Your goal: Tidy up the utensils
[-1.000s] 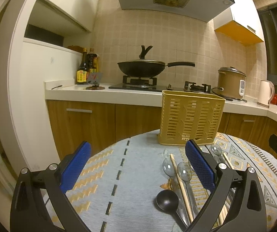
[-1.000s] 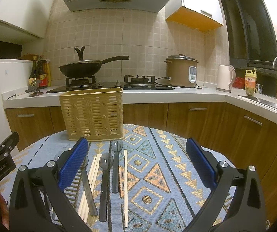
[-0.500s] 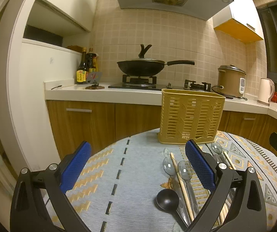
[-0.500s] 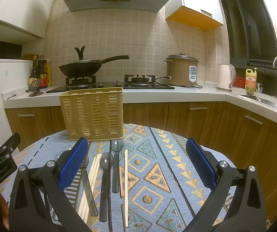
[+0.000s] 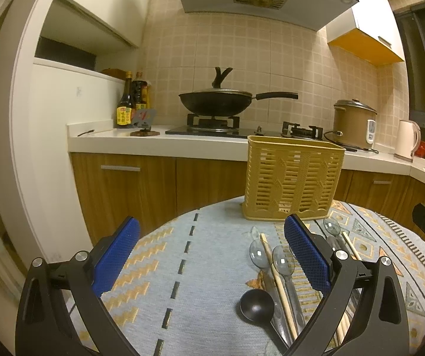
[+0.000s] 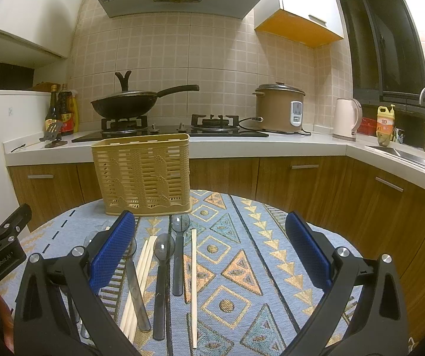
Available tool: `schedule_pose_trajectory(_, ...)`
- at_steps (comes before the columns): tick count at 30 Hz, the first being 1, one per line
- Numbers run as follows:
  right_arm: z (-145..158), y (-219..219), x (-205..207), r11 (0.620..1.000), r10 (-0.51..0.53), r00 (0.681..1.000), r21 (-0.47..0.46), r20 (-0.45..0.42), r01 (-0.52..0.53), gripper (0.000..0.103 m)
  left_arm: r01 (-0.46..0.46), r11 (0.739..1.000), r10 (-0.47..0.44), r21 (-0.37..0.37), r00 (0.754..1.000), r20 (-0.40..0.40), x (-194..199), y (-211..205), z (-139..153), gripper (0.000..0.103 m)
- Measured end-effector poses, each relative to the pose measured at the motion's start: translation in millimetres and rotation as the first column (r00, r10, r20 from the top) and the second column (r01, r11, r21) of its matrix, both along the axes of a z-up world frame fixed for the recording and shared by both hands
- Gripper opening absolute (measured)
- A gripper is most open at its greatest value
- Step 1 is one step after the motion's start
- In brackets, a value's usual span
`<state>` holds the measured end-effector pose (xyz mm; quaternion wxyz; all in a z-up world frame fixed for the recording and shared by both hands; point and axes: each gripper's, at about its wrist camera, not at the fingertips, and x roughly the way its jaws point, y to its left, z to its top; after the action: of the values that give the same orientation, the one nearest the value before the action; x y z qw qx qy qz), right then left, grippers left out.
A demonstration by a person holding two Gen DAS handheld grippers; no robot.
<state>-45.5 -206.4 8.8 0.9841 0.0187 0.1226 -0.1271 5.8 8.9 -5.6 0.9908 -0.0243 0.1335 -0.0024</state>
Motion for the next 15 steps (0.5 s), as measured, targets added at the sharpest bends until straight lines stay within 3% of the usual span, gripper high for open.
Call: schedule_pose_trajectory(15, -0.3, 1.7, 2.0, 1.000, 0.007, 1.000, -0.003, -0.012, -0.007, 0.097, 0.004, 1.000, -0.004, 0.007, 1.000, -0.006, -0.6, -2.6, -0.3, 0.095)
